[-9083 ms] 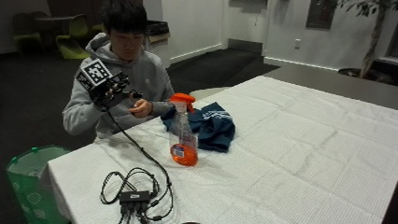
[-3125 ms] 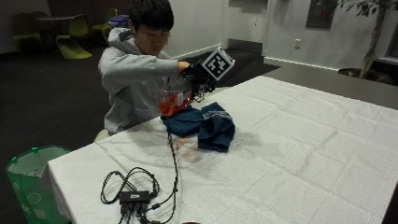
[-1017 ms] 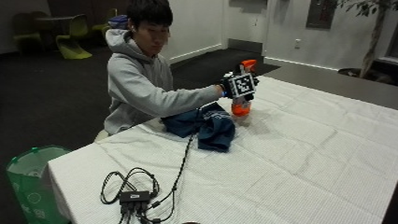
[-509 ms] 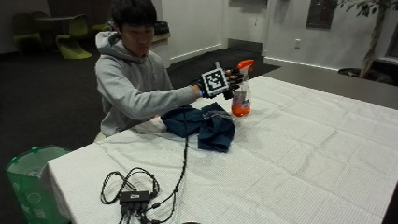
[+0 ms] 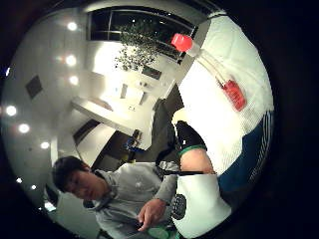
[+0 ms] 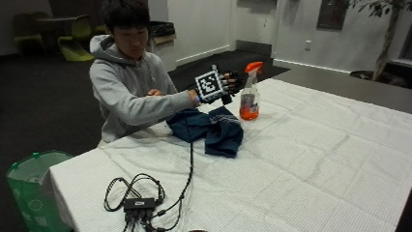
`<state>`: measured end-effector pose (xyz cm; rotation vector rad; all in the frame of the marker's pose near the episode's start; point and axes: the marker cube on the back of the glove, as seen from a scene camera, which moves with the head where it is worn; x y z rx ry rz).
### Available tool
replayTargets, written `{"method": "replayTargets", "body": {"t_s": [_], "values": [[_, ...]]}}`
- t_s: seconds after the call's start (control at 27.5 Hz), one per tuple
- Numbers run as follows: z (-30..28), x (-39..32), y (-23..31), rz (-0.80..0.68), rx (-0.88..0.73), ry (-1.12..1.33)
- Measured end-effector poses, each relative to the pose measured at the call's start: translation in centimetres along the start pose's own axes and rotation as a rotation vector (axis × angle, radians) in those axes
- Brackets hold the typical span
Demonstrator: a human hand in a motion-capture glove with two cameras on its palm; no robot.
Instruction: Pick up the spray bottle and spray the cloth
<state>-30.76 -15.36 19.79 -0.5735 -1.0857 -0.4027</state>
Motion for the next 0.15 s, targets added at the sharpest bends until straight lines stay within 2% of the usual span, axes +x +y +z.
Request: {"method": "replayTargets", "body": {"t_s": [0.15], "values": [[-0.20, -0.19, 0.35, -0.002, 0.001, 0.000]]}}
